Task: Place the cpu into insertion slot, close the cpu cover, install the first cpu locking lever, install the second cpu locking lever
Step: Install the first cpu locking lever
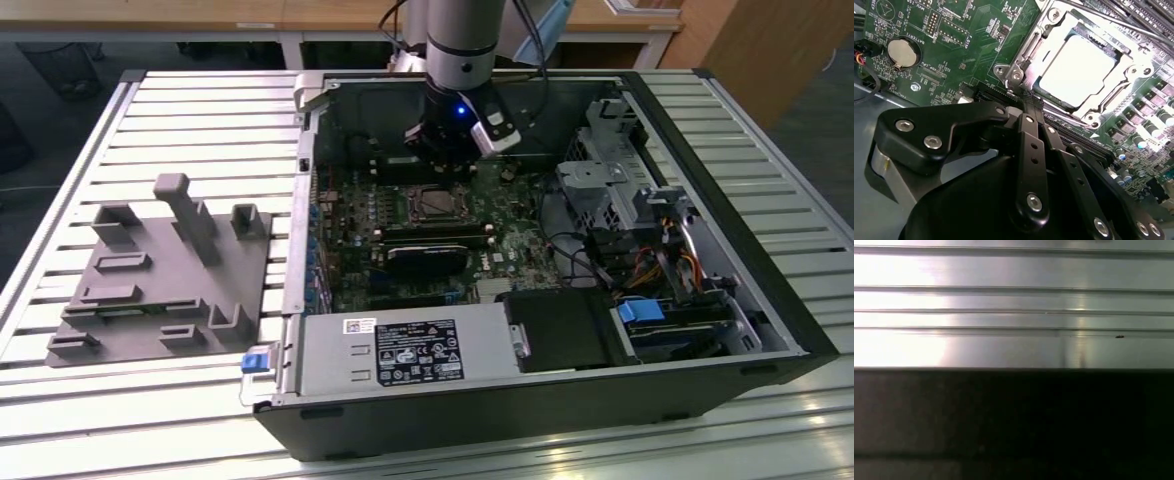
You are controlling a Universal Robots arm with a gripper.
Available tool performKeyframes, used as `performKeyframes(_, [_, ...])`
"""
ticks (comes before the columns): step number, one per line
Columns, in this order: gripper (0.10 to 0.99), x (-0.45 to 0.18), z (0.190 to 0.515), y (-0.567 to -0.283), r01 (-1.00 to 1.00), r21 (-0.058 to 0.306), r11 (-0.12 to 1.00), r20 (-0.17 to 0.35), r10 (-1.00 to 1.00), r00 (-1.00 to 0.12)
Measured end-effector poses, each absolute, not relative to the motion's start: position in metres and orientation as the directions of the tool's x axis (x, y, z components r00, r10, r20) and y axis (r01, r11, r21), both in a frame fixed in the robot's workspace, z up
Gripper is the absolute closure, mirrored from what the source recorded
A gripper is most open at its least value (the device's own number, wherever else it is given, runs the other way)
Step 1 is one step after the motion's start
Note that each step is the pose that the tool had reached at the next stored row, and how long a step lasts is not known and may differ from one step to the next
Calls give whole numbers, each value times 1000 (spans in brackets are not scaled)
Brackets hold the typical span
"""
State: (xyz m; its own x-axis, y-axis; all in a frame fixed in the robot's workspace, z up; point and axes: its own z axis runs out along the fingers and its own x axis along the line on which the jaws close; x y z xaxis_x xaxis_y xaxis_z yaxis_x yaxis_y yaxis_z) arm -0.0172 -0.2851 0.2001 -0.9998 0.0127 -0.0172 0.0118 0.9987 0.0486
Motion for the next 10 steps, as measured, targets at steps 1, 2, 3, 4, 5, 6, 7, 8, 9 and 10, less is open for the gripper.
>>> performKeyframes(1, [980, -17, 200, -285, 12, 46, 999, -17, 13, -1000])
performKeyframes(2, [980, -17, 200, -285, 12, 44, 999, -17, 13, -1000])
performKeyframes(3, [980, -17, 199, -285, 12, 42, 999, -17, 12, -1000])
performKeyframes(4, [980, -17, 199, -285, 12, 41, 999, -17, 12, -1000])
performKeyframes(5, [980, -17, 198, -285, 12, 40, 999, -17, 12, -1000])
performKeyframes(6, [980, -17, 197, -285, 12, 40, 999, -17, 12, -1000])
performKeyframes(7, [980, -17, 197, -285, 12, 40, 999, -17, 12, -1000])
performKeyframes(8, [980, -17, 196, -285, 12, 39, 999, -17, 13, -1000])
performKeyframes(9, [980, -17, 196, -285, 12, 39, 999, -17, 13, -1000])
performKeyframes(10, [980, -17, 196, -285, 12, 39, 999, -17, 12, -1000])
